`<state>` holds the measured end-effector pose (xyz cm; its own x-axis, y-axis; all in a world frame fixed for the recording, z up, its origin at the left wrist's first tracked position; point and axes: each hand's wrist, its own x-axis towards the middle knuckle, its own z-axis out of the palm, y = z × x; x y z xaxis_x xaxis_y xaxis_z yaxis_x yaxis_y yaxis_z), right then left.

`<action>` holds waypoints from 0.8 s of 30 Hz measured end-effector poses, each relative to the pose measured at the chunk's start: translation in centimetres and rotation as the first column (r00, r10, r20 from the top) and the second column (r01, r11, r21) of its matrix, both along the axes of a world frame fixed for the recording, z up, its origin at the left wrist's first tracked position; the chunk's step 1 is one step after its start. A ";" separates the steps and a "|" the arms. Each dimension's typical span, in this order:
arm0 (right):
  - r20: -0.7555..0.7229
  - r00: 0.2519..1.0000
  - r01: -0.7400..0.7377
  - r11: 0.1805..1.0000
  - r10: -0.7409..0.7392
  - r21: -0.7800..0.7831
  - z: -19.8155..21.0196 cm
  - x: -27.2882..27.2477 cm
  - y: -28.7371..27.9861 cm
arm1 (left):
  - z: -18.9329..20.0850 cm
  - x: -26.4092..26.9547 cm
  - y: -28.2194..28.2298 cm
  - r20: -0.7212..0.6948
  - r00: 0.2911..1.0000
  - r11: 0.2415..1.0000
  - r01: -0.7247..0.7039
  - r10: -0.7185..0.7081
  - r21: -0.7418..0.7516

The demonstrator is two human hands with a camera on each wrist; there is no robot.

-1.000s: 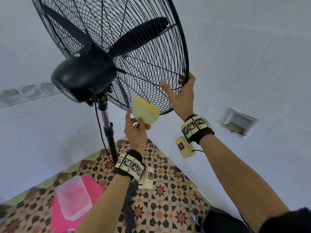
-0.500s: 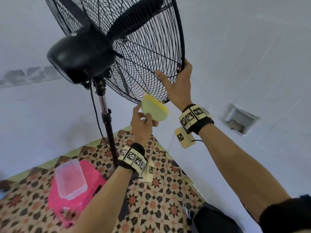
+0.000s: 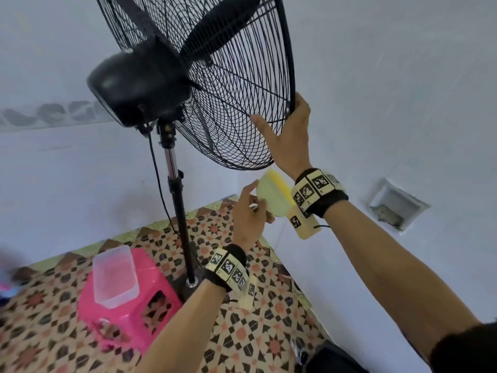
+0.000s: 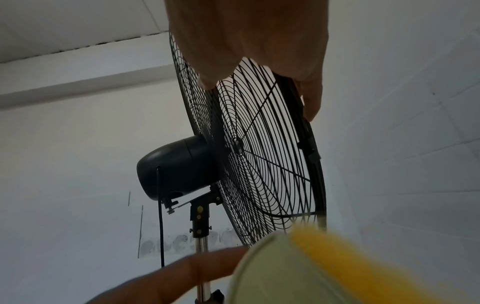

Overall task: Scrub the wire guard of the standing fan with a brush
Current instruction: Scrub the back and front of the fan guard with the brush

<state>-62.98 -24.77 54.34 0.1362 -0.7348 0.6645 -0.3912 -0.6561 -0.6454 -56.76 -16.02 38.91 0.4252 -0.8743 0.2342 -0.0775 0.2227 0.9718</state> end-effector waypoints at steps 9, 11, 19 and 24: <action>0.017 0.998 -0.059 0.998 0.059 -0.008 0.3 -1.2 -1.1 | 2.7 -3.4 -2.0 -0.712 0.702 0.995 0.078 -0.009 0.064; 0.023 0.997 -0.067 0.998 0.067 -0.014 0.4 -1.2 -1.2 | 3.6 -3.1 -2.8 -0.764 0.644 0.997 0.082 -0.042 0.014; 0.063 0.996 -0.063 0.998 0.063 -0.003 0.4 -1.2 -1.8 | 0.4 0.2 -2.3 -0.881 0.472 0.996 -0.066 -0.028 -0.067; 0.066 0.996 -0.062 0.998 0.063 -0.008 0.5 -0.9 -1.6 | 1.2 -0.4 -1.8 -0.633 0.773 0.983 0.140 -0.033 0.121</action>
<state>-63.86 -26.33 54.87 0.1373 -0.7223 0.6778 -0.3060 -0.6817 -0.6645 -57.16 -17.83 40.09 0.3509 -0.9157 -0.1958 0.5721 0.0442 0.8190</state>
